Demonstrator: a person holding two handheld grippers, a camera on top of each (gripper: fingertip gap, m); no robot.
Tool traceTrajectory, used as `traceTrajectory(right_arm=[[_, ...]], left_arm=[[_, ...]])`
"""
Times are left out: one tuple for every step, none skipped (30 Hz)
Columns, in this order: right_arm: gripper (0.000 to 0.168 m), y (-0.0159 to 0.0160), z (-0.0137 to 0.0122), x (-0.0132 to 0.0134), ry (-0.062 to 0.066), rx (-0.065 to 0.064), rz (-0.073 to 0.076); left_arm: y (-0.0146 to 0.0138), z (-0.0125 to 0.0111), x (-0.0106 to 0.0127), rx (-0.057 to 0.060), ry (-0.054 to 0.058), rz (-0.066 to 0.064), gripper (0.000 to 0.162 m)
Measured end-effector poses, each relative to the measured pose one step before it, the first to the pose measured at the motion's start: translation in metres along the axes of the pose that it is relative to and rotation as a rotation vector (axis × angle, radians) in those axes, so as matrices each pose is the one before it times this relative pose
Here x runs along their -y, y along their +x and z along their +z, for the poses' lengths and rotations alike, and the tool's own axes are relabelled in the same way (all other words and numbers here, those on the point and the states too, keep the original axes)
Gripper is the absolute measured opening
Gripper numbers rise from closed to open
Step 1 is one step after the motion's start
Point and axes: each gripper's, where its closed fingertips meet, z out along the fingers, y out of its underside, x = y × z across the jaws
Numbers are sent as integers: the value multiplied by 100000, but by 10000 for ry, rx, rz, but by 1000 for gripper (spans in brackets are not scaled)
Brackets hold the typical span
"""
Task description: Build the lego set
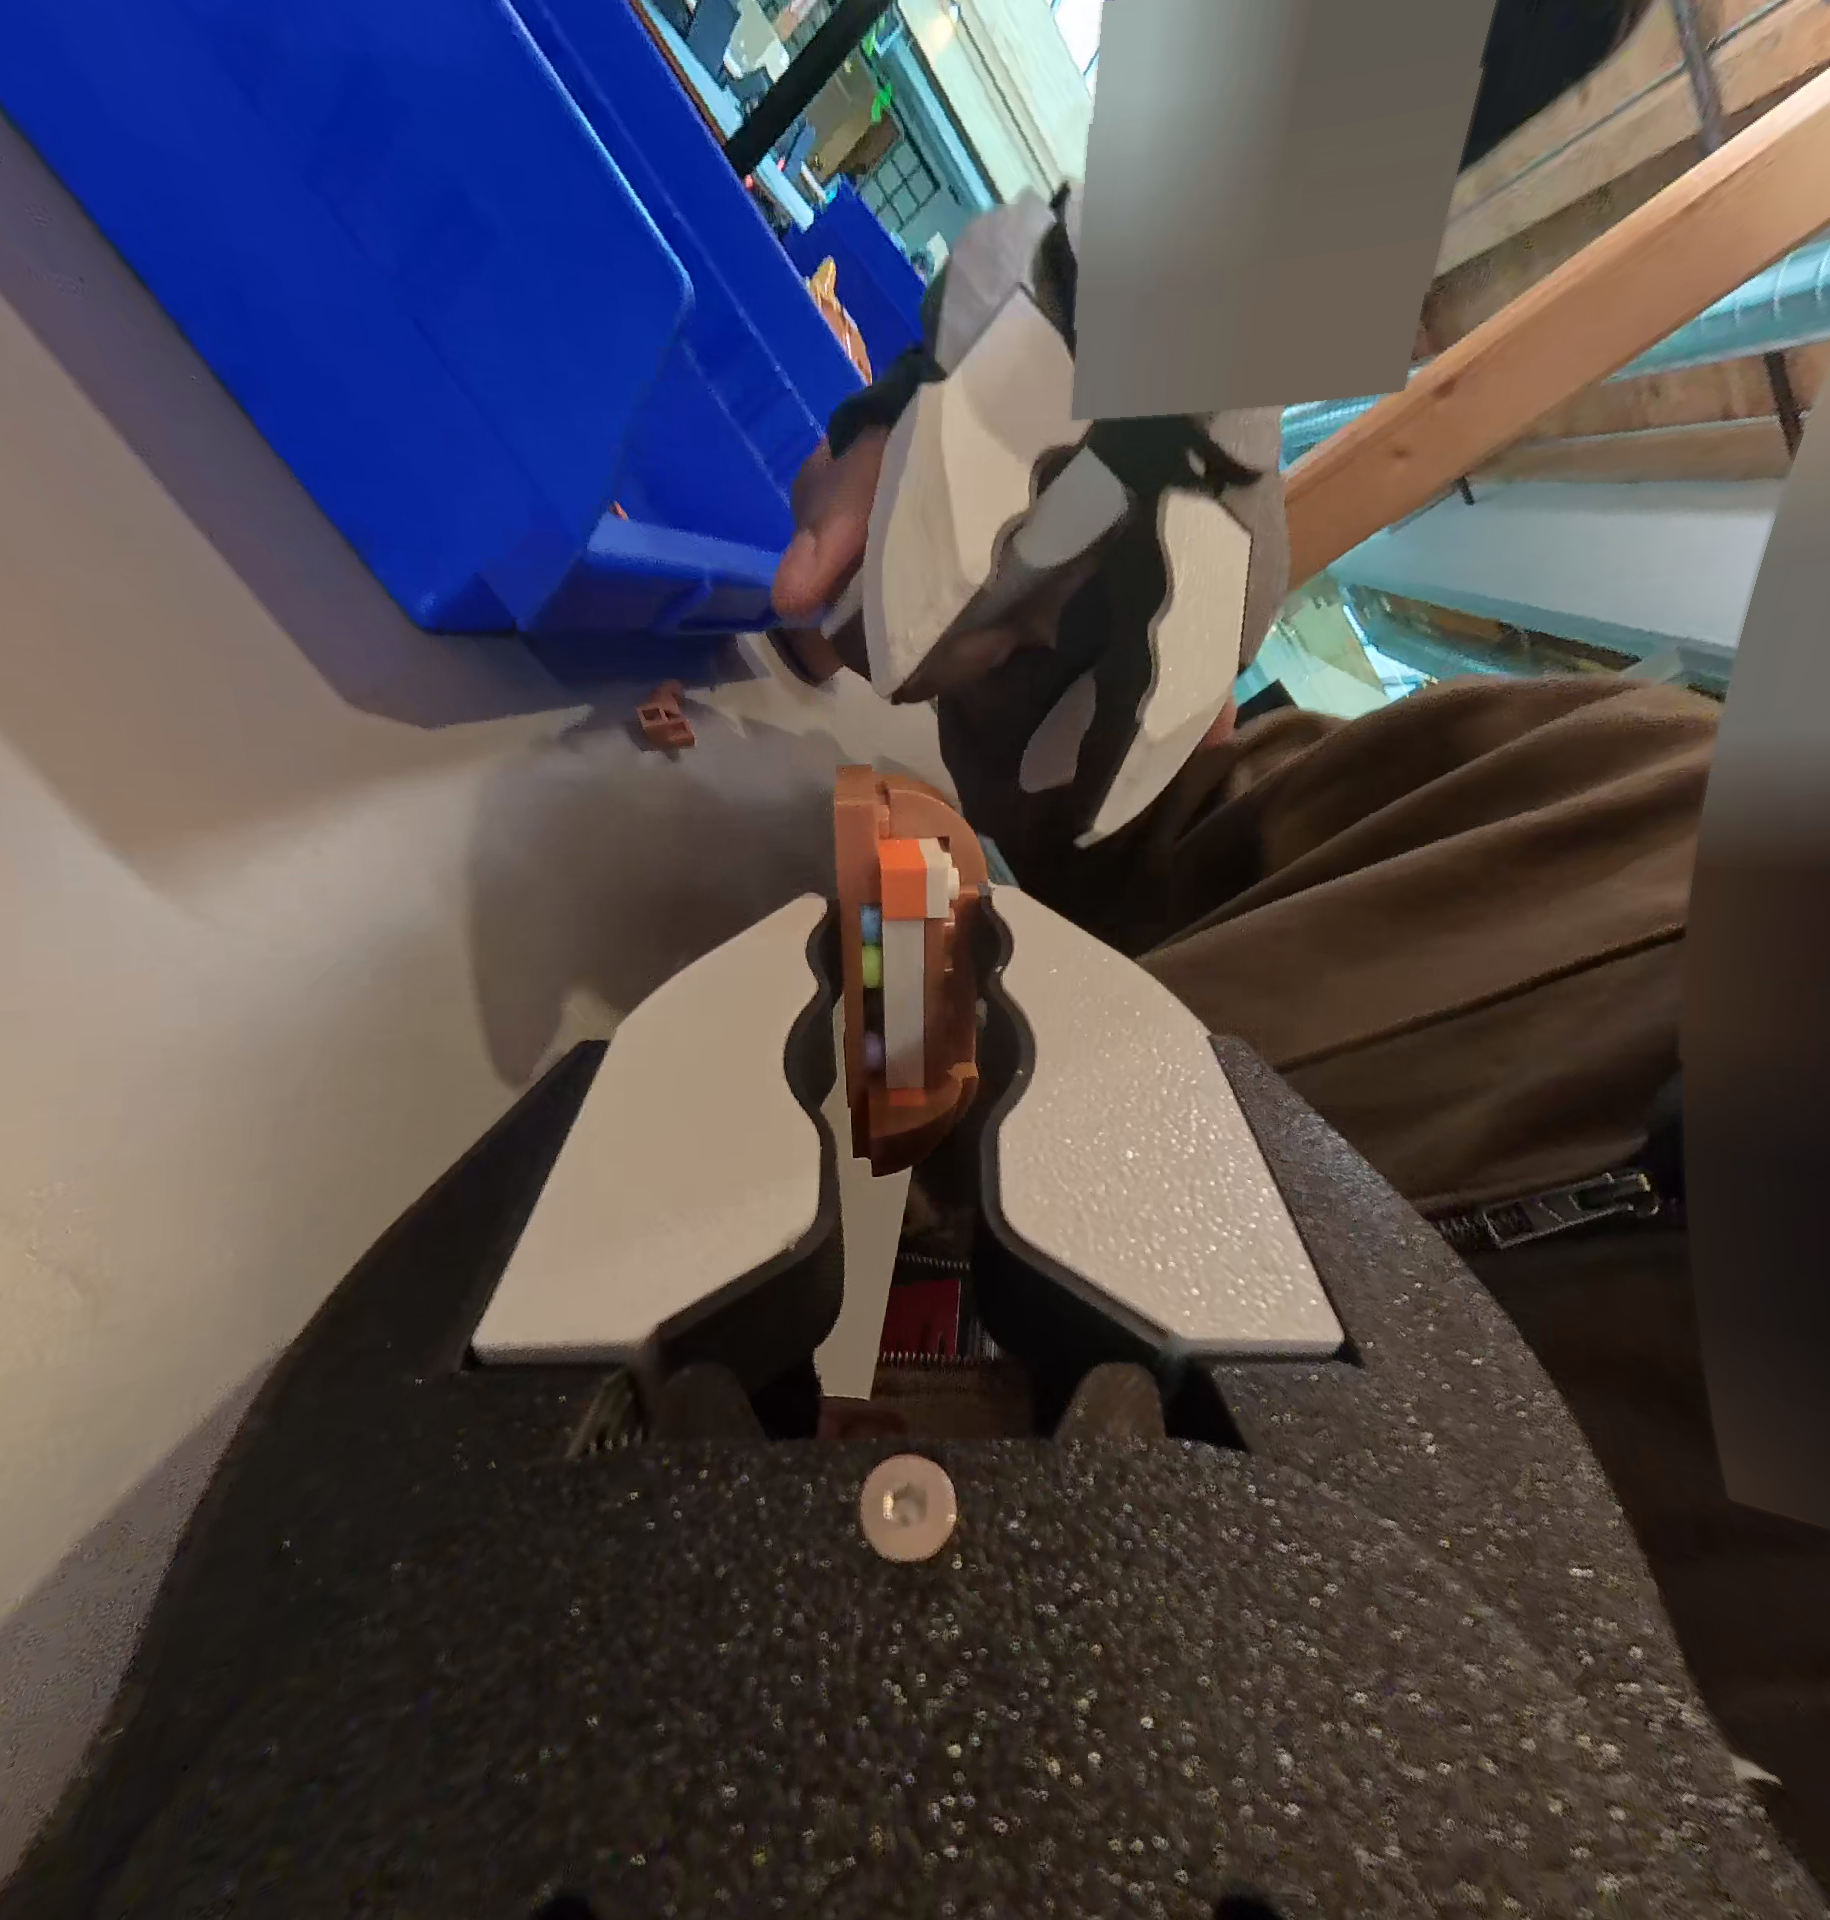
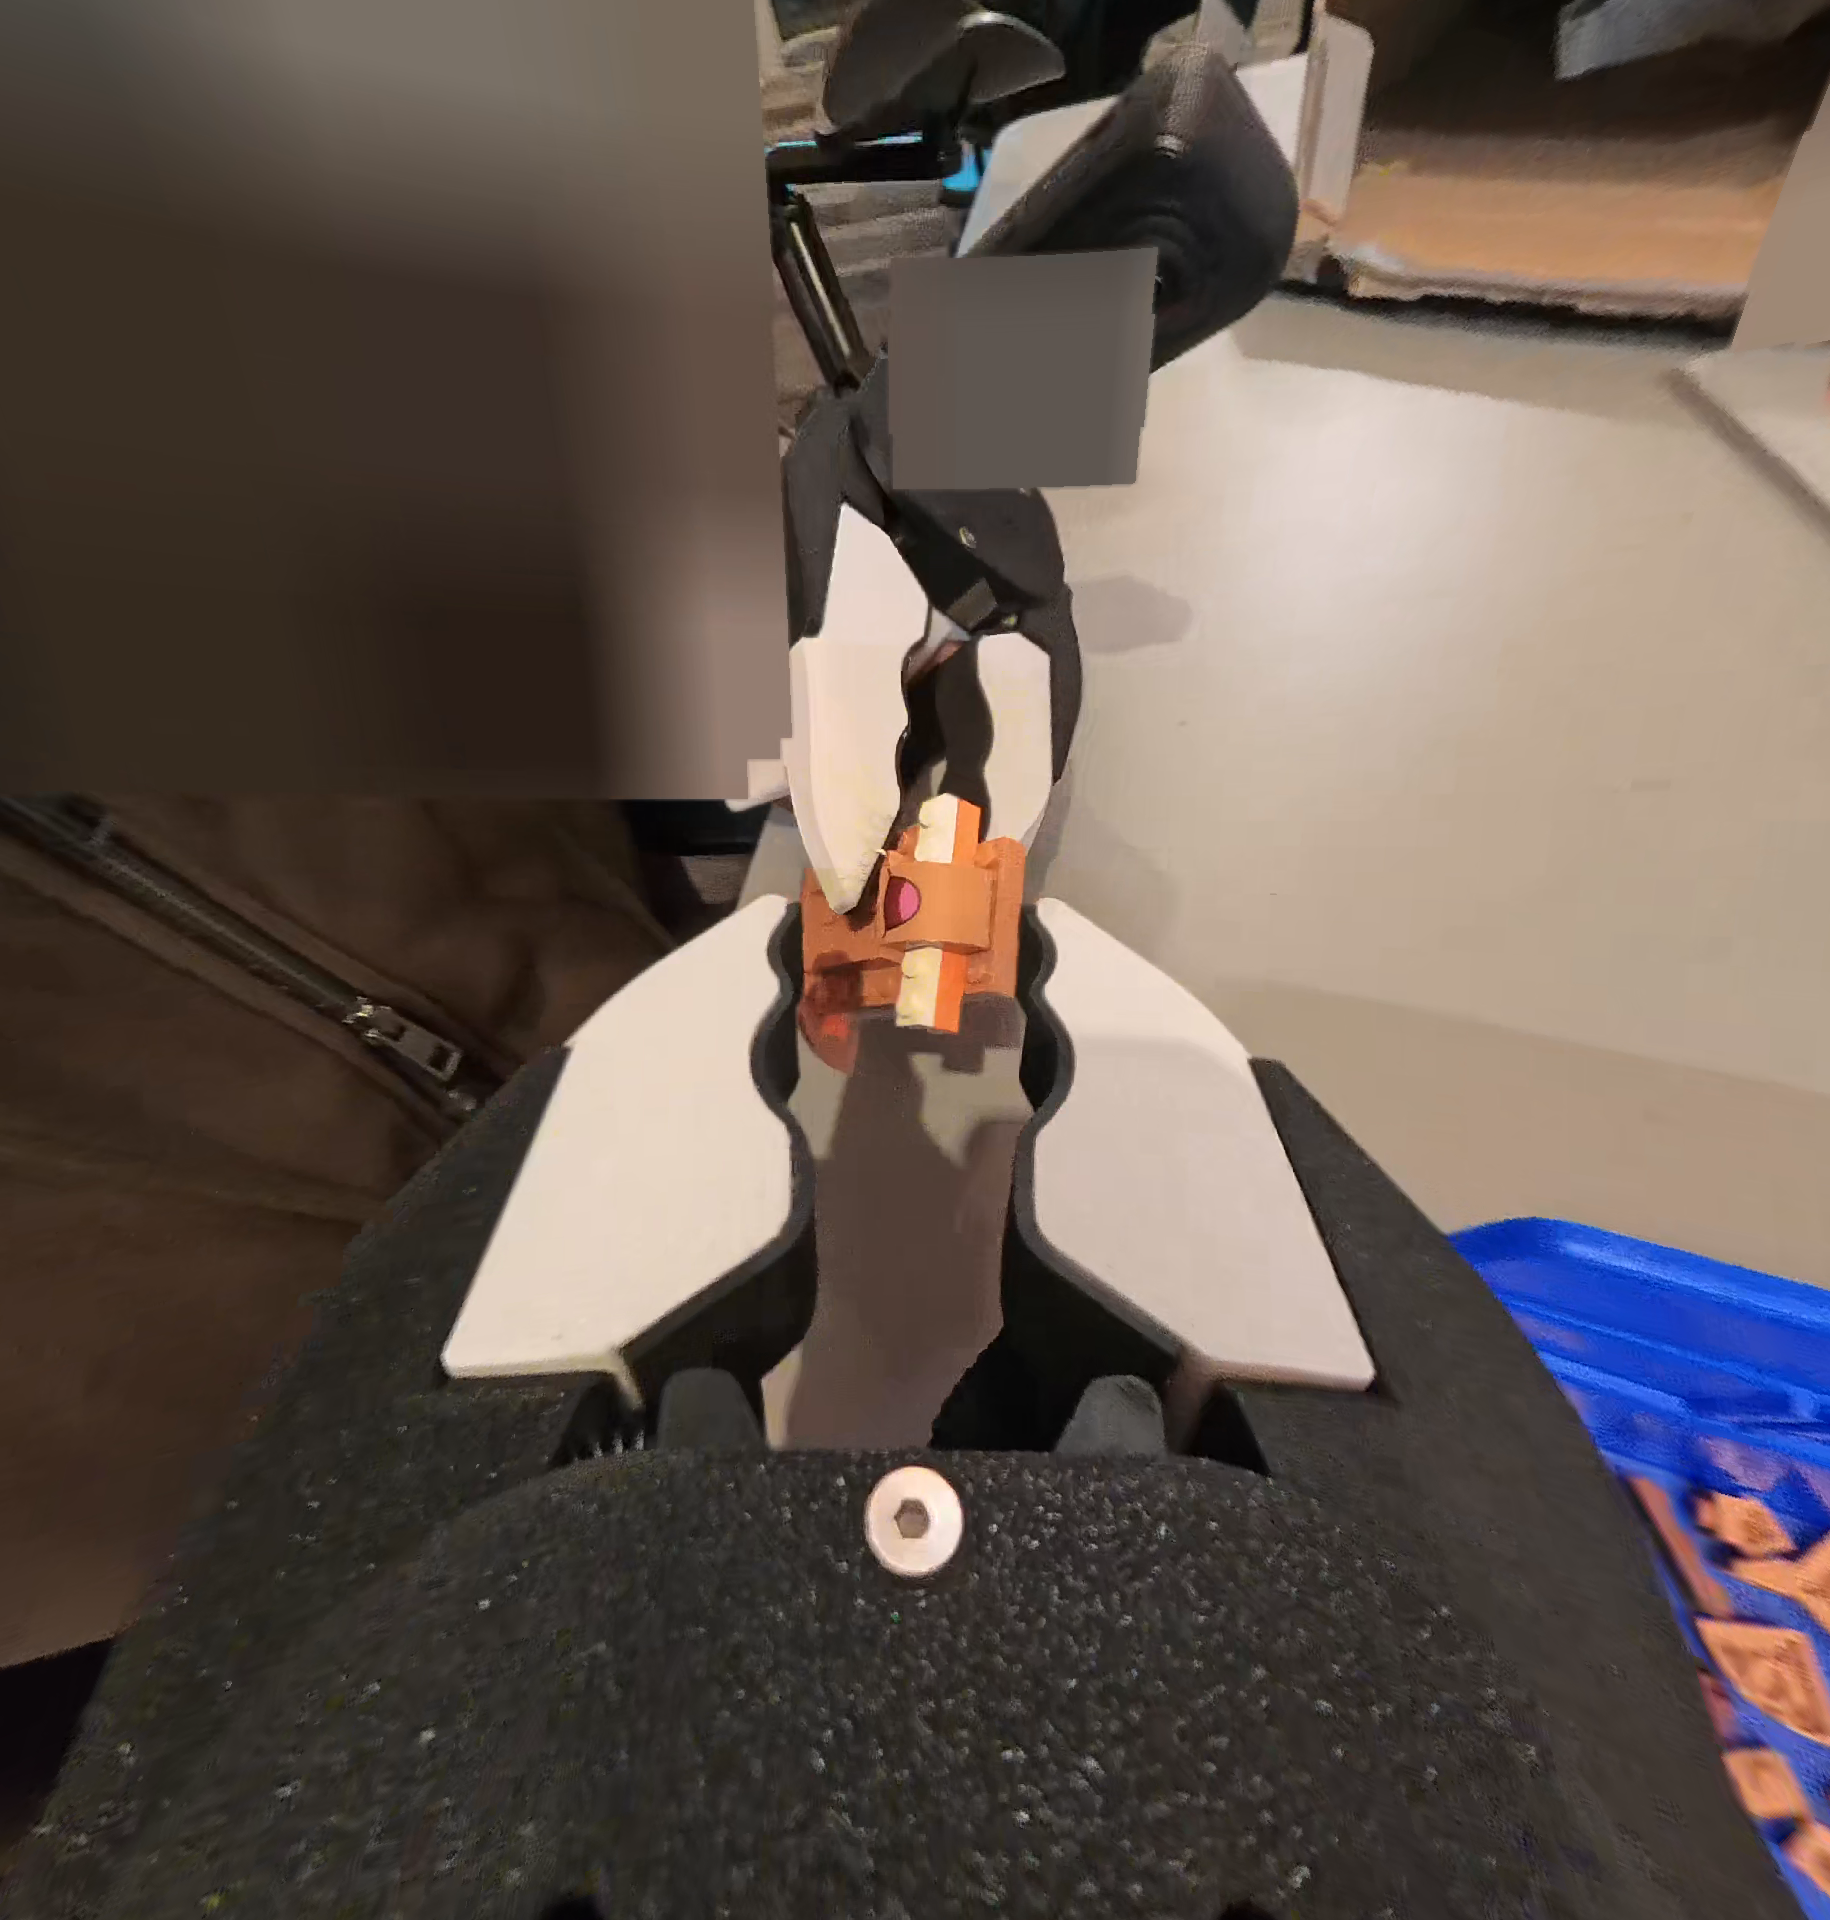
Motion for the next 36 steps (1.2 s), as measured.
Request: traceTrajectory(right_arm=[[39, -126, 127, -11, 8, 181, 257], [39, -96, 199, -126, -58, 151, 231], [40, -124, 273, -233, -118, 159, 181], [40, -142, 296, -280, -154, 155, 133], [41, -146, 298, -274, -151, 150, 97], [41, -143, 270, -218, -122, 139, 95], [41, -151, 250, -132, -80, 153, 105], [41, -122, 204, -46, -38, 137, 95], [41, -109, 184, -27, -21, 123, 79], [41, -63, 164, -41, -29, 104, 94], [40, -46, 150, -66, -43, 100, 95], [40, -26, 146, -97, -58, 90, 75], [40, -20, 152, -117, -69, 72, 59], [40, -31, 133, -114, -70, 68, 53], [39, -14, 116, -96, -62, 56, 39], [39, 10, 77, -74, -51, 29, 21], [39, 44, 48, -56, -41, 4, 22], [38, 71, 23, -35, -15, -3, 32], [37, 73, 12, -17, -3, 9, 41], [35, 40, 10, -36, -7, 30, 46], [34, 41, 12, -48, -6, 28, 46], [34, 29, 21, -43, -9, 37, 48], [33, -47, 27, -51, -15, 60, 40], [32, -42, 17, -36, -9, 54, 22], [30, -82, 15, -36, -5, 69, 17], [29, -88, 14, -22, -6, 74, 18], [27, -86, -11, -24, -6, 75, 14], [25, -90, -16, -21, -2, 81, 16], [25, -45, -18, -9, 2, 50, 27], [25, -43, -25, -6, 4, 46, 16], [25, -52, -45, 1, 11, 41, 11], [25, -49, -44, 2, 16, 35, 10], [24, -23, -33, 7, 21, 23, 10], [24, -11, -34, 8, 10, 16, 2], [24, 7, -37, 1, 10, 12, -1], [24, -12, -40, 11, 18, 17, -1]], left_arm=[[129, -33, -376, -1, -155, 18, 24], [131, -28, -326, -3, -129, 19, 24], [122, -11, -287, 9, -114, 25, 24], [125, -5, -263, -6, -105, 37, 24], [116, -3, -242, -5, -108, 41, 24], [99, 11, -209, 10, -89, 49, 24], [70, 2, -199, 14, -88, 54, 24], [59, 12, -193, 11, -85, 58, 24], [27, 19, -161, 17, -78, 52, 24], [17, 23, -153, 21, -73, 58, 24], [12, 5, -147, 15, -75, 64, 24], [30, 7, -120, 4, -67, 58, 24], [21, 1, -93, 6, -53, 54, 24], [2, -4, -68, 14, -44, 47, 24], [-6, -6, -78, 27, -49, 59, 24], [-40, -13, -64, 47, -52, 67, 24], [-34, -7, -67, 50, -47, 67, 24], [-12, -15, -63, 24, -39, 51, 24], [8, -7, -43, 7, -26, 29, 24], [23, -13, -42, 3, -25, 34, 24], [23, 12, -53, 6, -32, 39, 24], [-10, 1, -44, 34, -33, 40, 24], [-33, 14, -32, 41, -24, 41, 24], [-29, 10, -32, 33, -21, 35, 24], [-4, 18, -6, 20, -6, 34, 24], [-9, 31, 0, 13, -13, 22, 24], [-9, 35, -6, 25, -18, 40, 24], [-2, 26, 13, 29, -14, 59, 24], [28, 43, -1, 15, -30, 65, 24], [33, 32, 0, 30, -34, 82, 24], [38, 37, -5, 31, -31, 87, 24], [30, 28, 18, 24, -25, 65, 24], [44, 28, 27, 15, -15, 47, 24], [10, 35, 11, 22, -13, 28, 24], [-10, 21, 27, 21, -1, 27, 24], [-4, 20, 35, 4, 8, 10, 24]])
